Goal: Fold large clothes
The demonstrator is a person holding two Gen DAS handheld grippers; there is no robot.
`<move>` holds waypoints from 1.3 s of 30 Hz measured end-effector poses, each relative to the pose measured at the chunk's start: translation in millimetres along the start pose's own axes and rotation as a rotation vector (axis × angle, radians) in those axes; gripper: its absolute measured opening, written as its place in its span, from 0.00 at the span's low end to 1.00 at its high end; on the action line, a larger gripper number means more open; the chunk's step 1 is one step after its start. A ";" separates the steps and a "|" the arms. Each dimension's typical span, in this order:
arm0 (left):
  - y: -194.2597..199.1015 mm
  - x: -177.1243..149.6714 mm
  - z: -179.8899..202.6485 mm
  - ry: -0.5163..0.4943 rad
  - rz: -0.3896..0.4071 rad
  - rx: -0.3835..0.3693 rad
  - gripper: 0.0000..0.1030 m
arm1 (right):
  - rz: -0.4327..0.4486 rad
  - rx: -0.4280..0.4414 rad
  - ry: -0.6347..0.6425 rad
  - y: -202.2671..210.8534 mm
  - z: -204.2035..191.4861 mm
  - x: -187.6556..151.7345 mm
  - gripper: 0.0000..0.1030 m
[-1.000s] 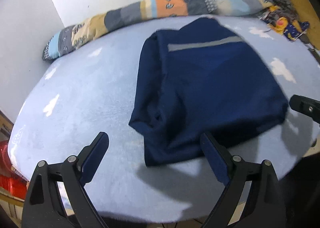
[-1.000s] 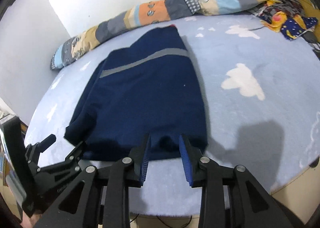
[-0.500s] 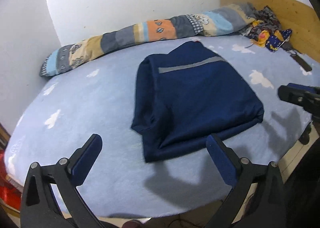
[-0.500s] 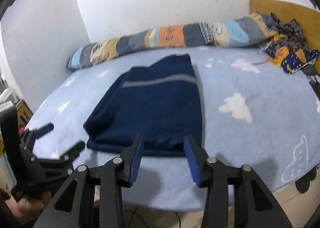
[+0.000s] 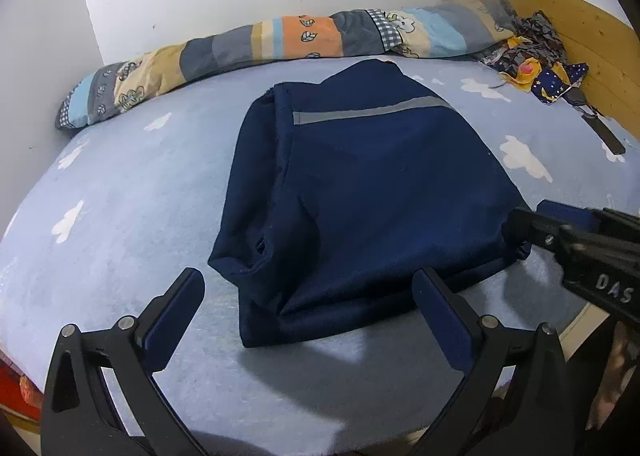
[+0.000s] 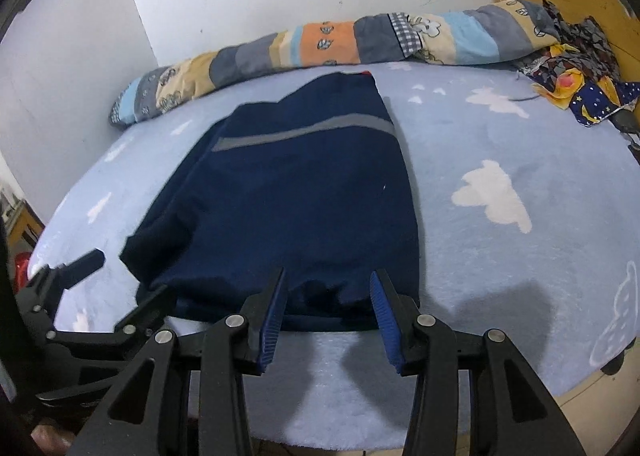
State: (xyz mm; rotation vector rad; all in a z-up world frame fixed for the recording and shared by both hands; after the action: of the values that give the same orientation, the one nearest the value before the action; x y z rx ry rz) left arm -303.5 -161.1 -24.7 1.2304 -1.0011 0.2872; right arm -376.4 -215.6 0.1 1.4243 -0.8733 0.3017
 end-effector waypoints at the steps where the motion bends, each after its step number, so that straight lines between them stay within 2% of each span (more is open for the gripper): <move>1: -0.8 -0.5 -1.1 0.008 -0.006 -0.005 1.00 | -0.016 -0.001 -0.006 -4.4 0.4 -1.6 0.45; 6: 1.3 1.9 -7.0 0.036 -0.004 -0.018 1.00 | -0.037 -0.020 0.002 -13.0 0.1 -5.4 0.47; 11: 5.5 5.3 -11.7 0.060 0.009 -0.031 1.00 | -0.077 -0.028 0.055 -22.1 -7.3 -11.4 0.61; 15: 16.2 9.2 -16.8 0.074 0.038 -0.033 1.00 | -0.061 -0.032 0.059 -15.0 -7.8 -11.0 0.58; 16: 19.3 10.2 -18.4 0.075 0.042 -0.032 1.00 | -0.043 -0.040 0.054 -8.3 -6.0 -9.3 0.56; 21: 41.6 15.0 -28.9 0.090 0.093 -0.012 1.00 | 0.054 -0.129 0.056 30.1 -0.9 -3.2 0.59; 23: 55.8 17.8 -29.5 0.068 0.134 0.005 1.00 | 0.095 -0.162 0.087 49.9 -6.0 -5.4 0.64; 24: 64.4 17.1 -28.3 0.051 0.154 0.006 1.00 | 0.110 -0.166 0.095 60.3 -10.1 -8.4 0.71; 27: 78.3 11.3 -24.4 0.023 0.167 -0.003 1.00 | 0.160 -0.166 0.107 84.7 -19.4 -14.8 0.82; 32: 87.2 0.2 -19.3 -0.035 0.135 0.053 1.00 | 0.198 -0.167 0.117 111.4 -29.4 -27.3 0.93; 36: 74.1 -6.5 -13.1 -0.043 0.077 0.033 1.00 | 0.174 -0.169 0.146 106.3 -35.9 -30.8 0.96; 39: 51.0 -13.8 -12.9 -0.019 -0.008 0.019 1.00 | 0.132 -0.149 0.087 93.2 -27.6 -30.4 0.95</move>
State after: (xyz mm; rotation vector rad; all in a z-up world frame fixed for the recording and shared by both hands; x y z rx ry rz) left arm -339.4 -127.0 -2.1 1.2562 -1.0118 0.2791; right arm -448.9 -164.4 50.0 1.2099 -0.9015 0.3867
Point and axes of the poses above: each gripper's, at about its wrist camera, not at the fingertips, and y roughly against the way its jaws point, z to its right, x to its top, the point moved 9 cm from there along -y, roughly the way its jaws point, and after that the axes turned 4 degrees about y, right-handed, at the moved point
